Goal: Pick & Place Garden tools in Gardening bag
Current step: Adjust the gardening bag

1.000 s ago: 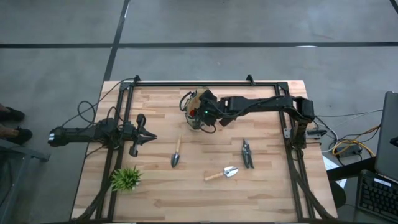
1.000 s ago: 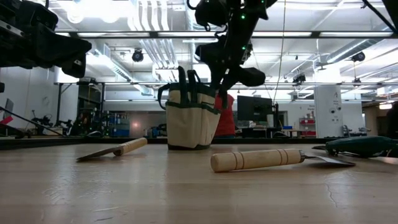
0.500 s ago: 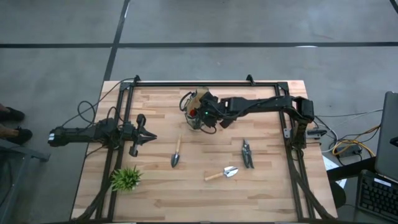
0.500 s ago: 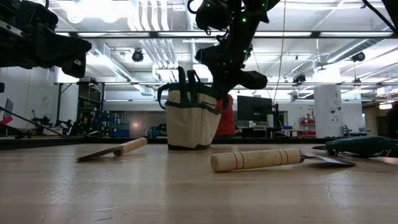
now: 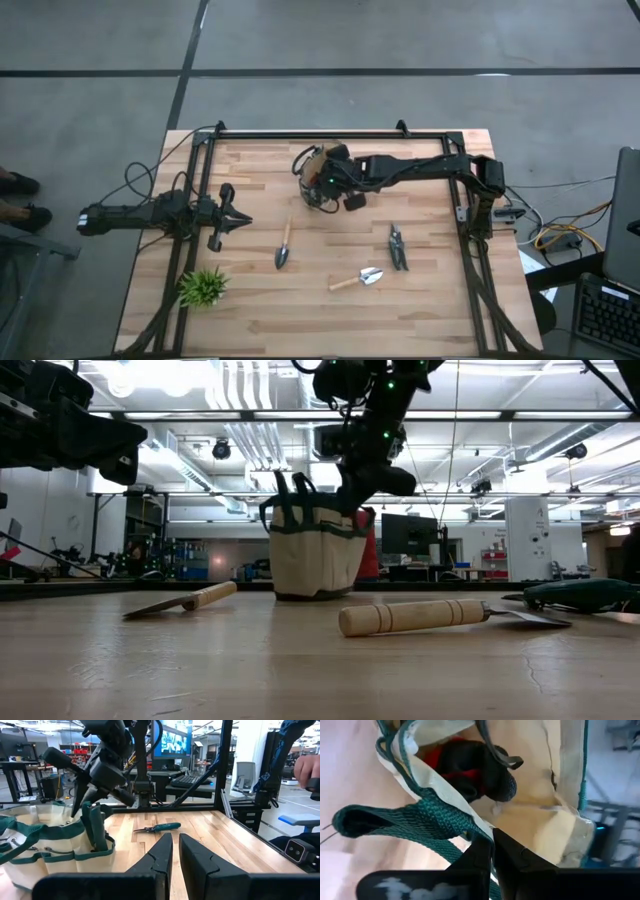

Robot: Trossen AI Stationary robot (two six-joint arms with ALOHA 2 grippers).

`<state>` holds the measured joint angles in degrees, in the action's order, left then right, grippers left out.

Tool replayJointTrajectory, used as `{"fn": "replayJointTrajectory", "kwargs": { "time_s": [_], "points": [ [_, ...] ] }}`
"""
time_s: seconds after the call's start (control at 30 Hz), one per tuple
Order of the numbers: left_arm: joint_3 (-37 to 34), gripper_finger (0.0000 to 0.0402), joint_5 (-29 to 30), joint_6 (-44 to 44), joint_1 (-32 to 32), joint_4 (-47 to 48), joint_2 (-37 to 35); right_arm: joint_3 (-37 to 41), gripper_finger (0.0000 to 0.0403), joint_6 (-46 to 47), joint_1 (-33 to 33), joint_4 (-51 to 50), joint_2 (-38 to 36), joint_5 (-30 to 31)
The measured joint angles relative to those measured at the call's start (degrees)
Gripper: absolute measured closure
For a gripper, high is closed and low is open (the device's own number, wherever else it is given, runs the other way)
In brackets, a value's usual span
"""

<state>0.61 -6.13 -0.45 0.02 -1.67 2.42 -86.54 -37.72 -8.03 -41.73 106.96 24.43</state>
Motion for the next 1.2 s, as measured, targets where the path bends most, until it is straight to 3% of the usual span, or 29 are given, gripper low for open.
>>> {"fn": "replayJointTrajectory", "kwargs": {
  "time_s": [0.33,0.63,0.83,1.0,1.2],
  "points": [
    [0.0,0.0365,0.0,0.0,0.0,0.0,0.0,-1.4,0.0394,18.1,0.3,-5.1,0.0,-9.7],
    [0.0,0.0365,0.0,0.0,0.0,0.0,0.0,-4.9,0.0394,36.2,0.3,-5.5,-0.1,-24.2],
    [0.0,0.0365,0.0,0.0,0.0,0.0,0.0,-6.0,0.0394,44.9,0.3,-4.7,-0.1,-25.3],
    [0.0,0.0365,0.0,0.0,0.0,0.0,0.0,-6.0,0.0394,52.1,0.3,-1.4,-0.2,-30.7],
    [0.0,0.0365,0.0,0.0,0.0,0.0,0.0,-6.0,0.0394,54.7,0.3,0.4,-0.2,-32.7]
  ]
}}
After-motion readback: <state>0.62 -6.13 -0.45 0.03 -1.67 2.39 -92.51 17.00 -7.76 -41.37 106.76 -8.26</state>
